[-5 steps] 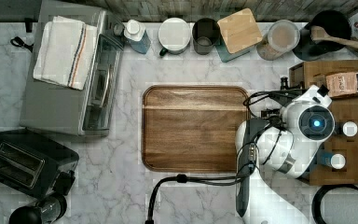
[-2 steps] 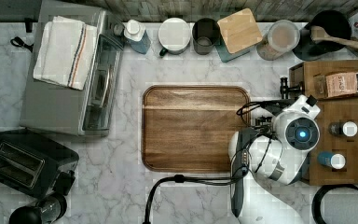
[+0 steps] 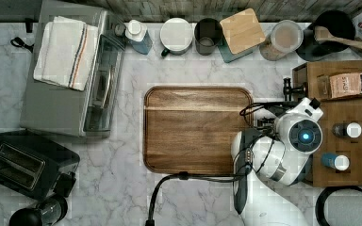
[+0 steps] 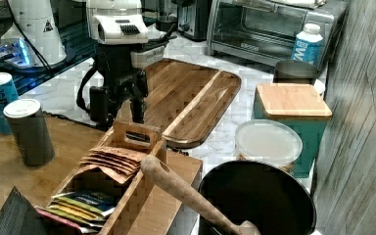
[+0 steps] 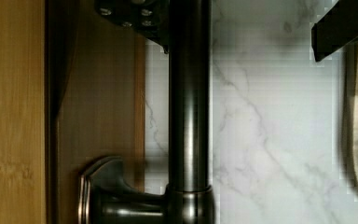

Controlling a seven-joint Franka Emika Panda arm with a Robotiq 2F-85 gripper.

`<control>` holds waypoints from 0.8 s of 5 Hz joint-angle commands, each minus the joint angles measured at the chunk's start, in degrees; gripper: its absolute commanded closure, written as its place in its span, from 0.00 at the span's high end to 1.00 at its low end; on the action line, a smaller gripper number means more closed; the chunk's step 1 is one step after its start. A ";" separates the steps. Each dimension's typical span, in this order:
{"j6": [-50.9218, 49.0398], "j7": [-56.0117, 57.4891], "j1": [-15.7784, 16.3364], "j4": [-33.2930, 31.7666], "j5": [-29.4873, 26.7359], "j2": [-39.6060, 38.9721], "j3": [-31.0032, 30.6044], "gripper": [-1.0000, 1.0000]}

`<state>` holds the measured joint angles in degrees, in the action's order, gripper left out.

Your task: Open the drawer.

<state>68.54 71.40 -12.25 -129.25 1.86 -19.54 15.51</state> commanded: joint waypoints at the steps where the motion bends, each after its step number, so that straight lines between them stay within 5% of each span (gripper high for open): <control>1: -9.43 4.21 -2.84 0.13 -4.77 2.21 -4.51 1.00; 2: -13.98 -4.49 3.75 -1.87 -2.49 6.29 -2.42 1.00; 3: -10.43 -3.76 4.51 -5.37 -4.31 7.95 -5.03 1.00; 4: -5.73 -10.52 8.78 -9.02 -2.81 8.88 -5.25 1.00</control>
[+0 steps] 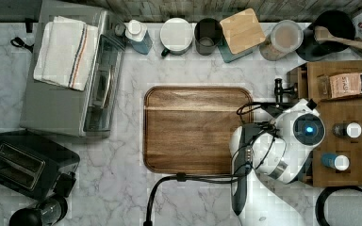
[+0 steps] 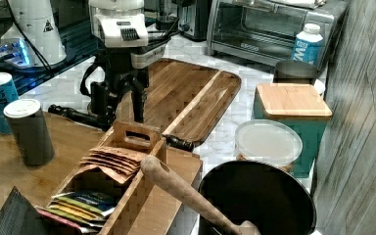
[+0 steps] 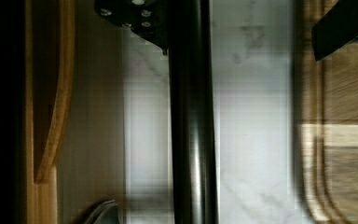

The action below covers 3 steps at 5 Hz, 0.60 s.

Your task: Open the drawer.

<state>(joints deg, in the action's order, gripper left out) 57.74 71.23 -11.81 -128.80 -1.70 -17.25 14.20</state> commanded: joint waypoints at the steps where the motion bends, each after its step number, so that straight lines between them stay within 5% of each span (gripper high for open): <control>1: 1.43 -18.12 12.95 -11.26 2.92 9.87 -4.87 1.00; 3: 0.96 -11.63 13.69 -15.05 -3.35 12.78 -11.59 1.00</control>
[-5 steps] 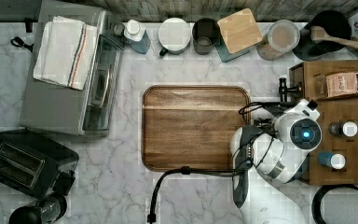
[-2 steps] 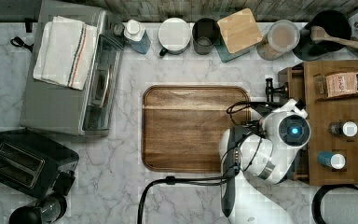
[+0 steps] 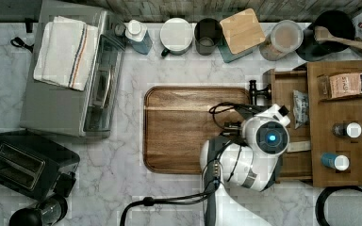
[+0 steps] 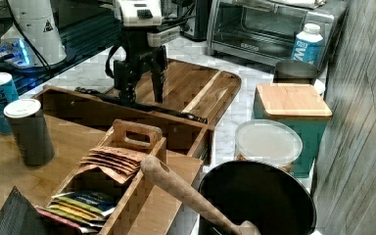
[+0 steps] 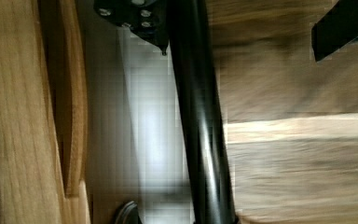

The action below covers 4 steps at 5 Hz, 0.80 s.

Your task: Open the drawer.

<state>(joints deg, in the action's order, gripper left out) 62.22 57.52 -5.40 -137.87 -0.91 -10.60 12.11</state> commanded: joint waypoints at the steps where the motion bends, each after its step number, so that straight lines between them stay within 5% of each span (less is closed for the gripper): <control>1: -0.23 -1.86 8.78 -7.41 -3.95 5.64 -11.86 1.00; 3: -3.70 -5.34 10.85 -3.31 -7.89 4.29 -15.65 1.00; 4: -2.32 -17.20 14.19 -3.35 3.19 6.27 -14.55 1.00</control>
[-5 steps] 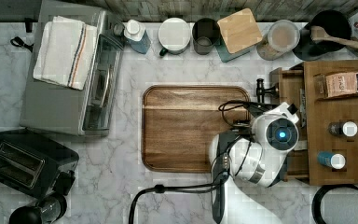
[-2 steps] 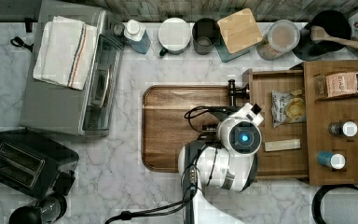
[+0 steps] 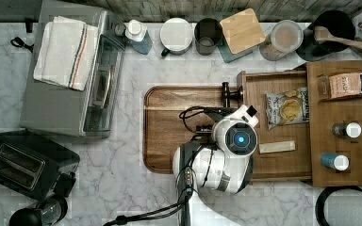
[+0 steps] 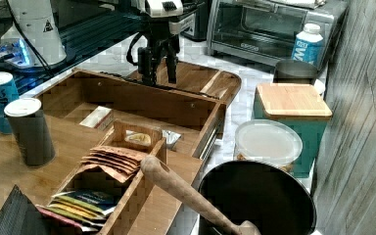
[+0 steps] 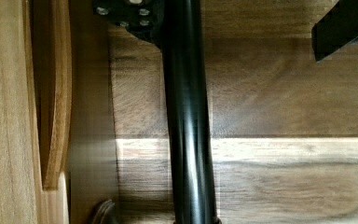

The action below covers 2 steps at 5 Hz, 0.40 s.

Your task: Open the drawer.

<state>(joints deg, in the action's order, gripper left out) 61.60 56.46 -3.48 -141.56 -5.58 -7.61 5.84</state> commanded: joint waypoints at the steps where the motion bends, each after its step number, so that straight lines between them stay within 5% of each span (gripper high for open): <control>1: -1.70 -16.19 11.49 0.34 7.96 3.28 -9.06 1.00; 2: -1.72 -16.21 11.30 0.36 7.99 3.27 -9.25 1.00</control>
<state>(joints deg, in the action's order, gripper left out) 61.94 44.96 -2.77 -141.45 2.38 -7.50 5.97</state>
